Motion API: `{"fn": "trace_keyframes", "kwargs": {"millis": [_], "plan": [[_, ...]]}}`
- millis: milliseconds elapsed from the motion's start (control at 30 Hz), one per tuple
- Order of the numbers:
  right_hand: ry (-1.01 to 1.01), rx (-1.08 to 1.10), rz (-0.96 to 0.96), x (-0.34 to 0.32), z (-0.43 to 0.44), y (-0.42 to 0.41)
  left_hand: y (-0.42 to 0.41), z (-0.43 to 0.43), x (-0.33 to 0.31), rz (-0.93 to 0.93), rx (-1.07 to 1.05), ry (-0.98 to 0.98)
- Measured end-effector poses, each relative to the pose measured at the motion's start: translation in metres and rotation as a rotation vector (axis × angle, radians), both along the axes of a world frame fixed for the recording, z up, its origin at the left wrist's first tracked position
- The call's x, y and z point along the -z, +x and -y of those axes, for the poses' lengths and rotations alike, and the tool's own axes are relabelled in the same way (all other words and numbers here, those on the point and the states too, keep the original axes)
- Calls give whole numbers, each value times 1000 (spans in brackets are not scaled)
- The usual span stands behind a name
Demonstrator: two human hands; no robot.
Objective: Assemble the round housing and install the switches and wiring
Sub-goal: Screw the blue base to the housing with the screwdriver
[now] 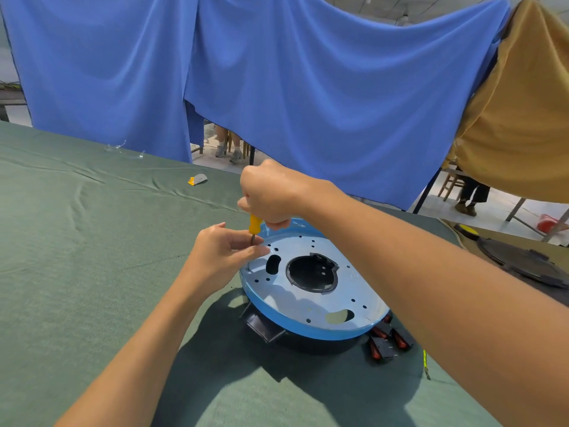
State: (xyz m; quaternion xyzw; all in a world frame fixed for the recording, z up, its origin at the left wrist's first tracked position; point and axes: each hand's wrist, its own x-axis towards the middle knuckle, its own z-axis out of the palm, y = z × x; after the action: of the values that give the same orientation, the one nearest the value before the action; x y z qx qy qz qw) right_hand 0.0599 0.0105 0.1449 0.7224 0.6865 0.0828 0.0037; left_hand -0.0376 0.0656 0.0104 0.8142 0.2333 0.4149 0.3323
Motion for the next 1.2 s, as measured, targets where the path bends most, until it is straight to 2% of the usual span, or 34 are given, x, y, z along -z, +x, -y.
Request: {"fn": "trace_keyframes", "kwargs": {"millis": [133, 300, 400, 500, 633, 833, 1067, 1200], "plan": [[13, 24, 22, 4, -2, 1, 0, -1, -1, -13, -48, 80], [-124, -33, 29, -11, 4, 0, -2, -2, -2, -26, 15, 47], [-117, -67, 39, -14, 6, -3, -2, -3, -2, -46, 54, 22], [-72, -36, 41, -9, 4, -3, 0, -2, 0, -33, 57, 2], [-67, 28, -6, 0, -1, -7, 1, 1, 1, 56, -42, 37], [-129, 99, -53, -2, 1, -3, 1, 3, 0, 15, -21, 99], [-185, -27, -41, -19, 12, -3, 0, -1, -2, -19, 29, 42], [-173, -16, 8, -11, 6, -7, -3, -1, -3, -35, 49, 24]]}}
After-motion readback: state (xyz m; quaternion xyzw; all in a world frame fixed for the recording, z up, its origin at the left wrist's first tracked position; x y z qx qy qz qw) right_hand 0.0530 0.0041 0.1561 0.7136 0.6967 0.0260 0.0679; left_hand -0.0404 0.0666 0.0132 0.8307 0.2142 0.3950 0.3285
